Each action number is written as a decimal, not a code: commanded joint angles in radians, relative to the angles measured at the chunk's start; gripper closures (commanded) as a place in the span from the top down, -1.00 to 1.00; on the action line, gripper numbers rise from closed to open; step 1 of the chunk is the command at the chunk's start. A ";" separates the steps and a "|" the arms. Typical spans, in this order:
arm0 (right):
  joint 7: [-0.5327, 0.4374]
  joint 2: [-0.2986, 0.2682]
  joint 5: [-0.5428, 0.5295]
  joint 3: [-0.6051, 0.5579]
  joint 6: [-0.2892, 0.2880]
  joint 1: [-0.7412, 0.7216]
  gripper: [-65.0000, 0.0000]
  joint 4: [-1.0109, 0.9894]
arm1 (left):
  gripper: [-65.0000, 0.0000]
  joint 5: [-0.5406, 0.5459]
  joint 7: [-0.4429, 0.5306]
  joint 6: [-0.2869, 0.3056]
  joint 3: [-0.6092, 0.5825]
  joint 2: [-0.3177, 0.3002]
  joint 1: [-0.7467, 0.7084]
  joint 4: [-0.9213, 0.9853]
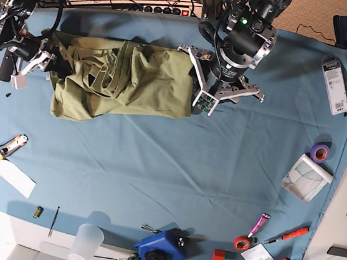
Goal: Layout the t-shirt on the table in an organized manner, then fold the t-shirt properly
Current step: 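Lift the shirt end with the right gripper and fold it toward the middle, then press the folded end down with the right gripper and release, then move the left gripper to the shirt bundle and grasp its edge, then drag the grasped bundle with the left gripper toward the table center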
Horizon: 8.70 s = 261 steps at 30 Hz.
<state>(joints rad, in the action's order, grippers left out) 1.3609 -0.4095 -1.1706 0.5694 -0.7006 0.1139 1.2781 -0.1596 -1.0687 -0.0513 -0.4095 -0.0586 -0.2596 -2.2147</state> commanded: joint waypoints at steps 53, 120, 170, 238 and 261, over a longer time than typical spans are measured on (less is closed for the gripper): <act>-0.099 0.130 0.471 -0.063 0.002 0.069 -1.00 0.857 | -0.34 0.315 -0.010 0.027 0.504 -0.024 -0.021 -0.014; -0.135 0.124 0.299 -0.194 0.002 -0.002 -1.00 0.200 | -0.34 0.326 0.023 0.027 0.504 -0.025 -0.026 -0.014; -0.127 0.178 0.499 0.095 0.002 -0.117 -1.00 0.566 | 0.04 0.319 0.195 0.025 -0.047 0.045 -0.020 0.048; -0.253 0.130 0.760 0.071 0.055 0.025 -1.00 0.565 | 0.58 0.751 0.350 -0.003 -0.047 0.216 0.148 0.633; -0.228 0.130 0.735 0.071 0.054 0.025 -1.00 0.566 | 0.05 0.807 0.364 -0.034 -0.046 0.216 0.296 0.864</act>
<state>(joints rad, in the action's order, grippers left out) 1.1545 -0.2626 -0.4217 0.6346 -0.6483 0.1493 1.8275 0.6579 -0.6472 -0.0597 -0.4507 0.1326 0.0429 -1.3548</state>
